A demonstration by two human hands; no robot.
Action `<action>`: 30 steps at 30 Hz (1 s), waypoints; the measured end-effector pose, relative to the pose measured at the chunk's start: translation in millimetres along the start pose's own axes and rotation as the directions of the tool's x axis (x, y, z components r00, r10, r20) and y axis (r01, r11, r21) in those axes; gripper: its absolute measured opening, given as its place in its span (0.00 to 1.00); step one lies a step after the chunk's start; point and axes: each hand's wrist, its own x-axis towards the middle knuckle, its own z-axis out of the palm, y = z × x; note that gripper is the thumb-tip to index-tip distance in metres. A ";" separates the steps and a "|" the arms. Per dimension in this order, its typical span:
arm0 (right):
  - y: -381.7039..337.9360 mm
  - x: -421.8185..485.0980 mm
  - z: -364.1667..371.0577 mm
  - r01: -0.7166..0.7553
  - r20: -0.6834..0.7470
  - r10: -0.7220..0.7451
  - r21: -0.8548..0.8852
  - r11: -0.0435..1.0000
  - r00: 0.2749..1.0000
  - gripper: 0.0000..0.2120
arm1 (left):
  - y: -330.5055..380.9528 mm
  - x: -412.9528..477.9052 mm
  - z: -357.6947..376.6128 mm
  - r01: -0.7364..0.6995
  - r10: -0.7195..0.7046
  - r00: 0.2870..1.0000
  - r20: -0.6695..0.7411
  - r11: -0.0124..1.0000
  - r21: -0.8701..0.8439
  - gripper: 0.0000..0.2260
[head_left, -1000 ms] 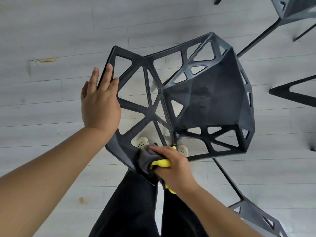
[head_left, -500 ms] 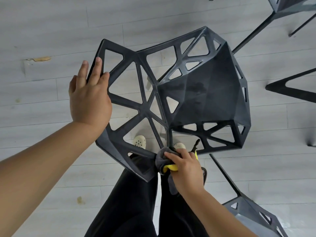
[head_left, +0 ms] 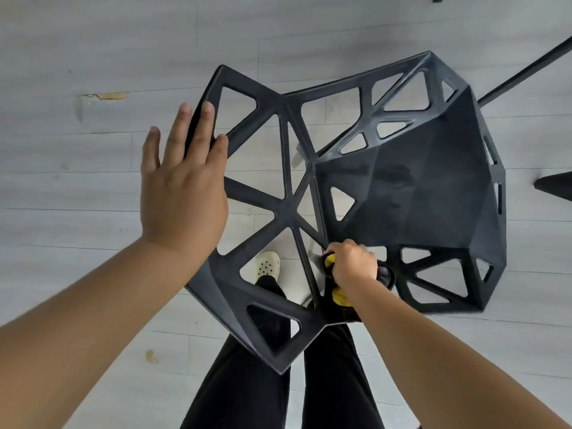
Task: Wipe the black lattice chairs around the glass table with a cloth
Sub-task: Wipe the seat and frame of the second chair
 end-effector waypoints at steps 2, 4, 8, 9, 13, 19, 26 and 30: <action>-0.8 15.3 2.2 -0.006 0.010 0.007 -0.035 0.999 1.000 0.17 | -1.0 0.1 1.1 0.007 -0.007 1.000 -0.001 1.000 -0.002 0.19; 0.5 24.4 5.3 -0.025 -0.003 0.025 -0.047 0.999 1.000 0.18 | -1.5 0.0 1.8 0.012 -0.012 1.000 -0.004 1.000 -0.009 0.19; 1.1 23.8 8.8 -0.185 0.020 0.183 0.115 0.976 0.983 0.20 | -2.0 1.6 1.2 0.005 -0.005 1.000 -0.015 1.000 -0.011 0.19; 0.8 22.0 9.2 -0.234 0.039 0.230 0.196 0.952 0.972 0.21 | -2.1 1.7 0.5 0.009 -0.009 1.000 -0.015 1.000 -0.016 0.19; -23.4 20.2 -13.2 -0.230 0.033 0.257 0.568 0.790 0.966 0.21 | -1.1 2.3 -1.4 0.015 -0.016 1.000 -0.006 0.999 -0.028 0.19; -110.1 22.2 -105.1 0.267 -0.349 0.095 0.840 0.472 0.932 0.21 | -2.4 3.5 -3.4 0.008 -0.007 1.000 0.014 0.999 -0.037 0.21; -116.8 73.1 -152.5 0.238 -0.405 0.470 0.896 0.376 0.784 0.22 | -6.1 5.0 -0.6 0.000 0.000 1.000 -0.002 0.999 -0.036 0.22; -119.8 91.7 -165.6 0.045 -0.138 0.337 0.961 0.271 0.931 0.18 | -7.0 5.2 2.8 -0.013 0.012 1.000 -0.024 0.999 -0.038 0.22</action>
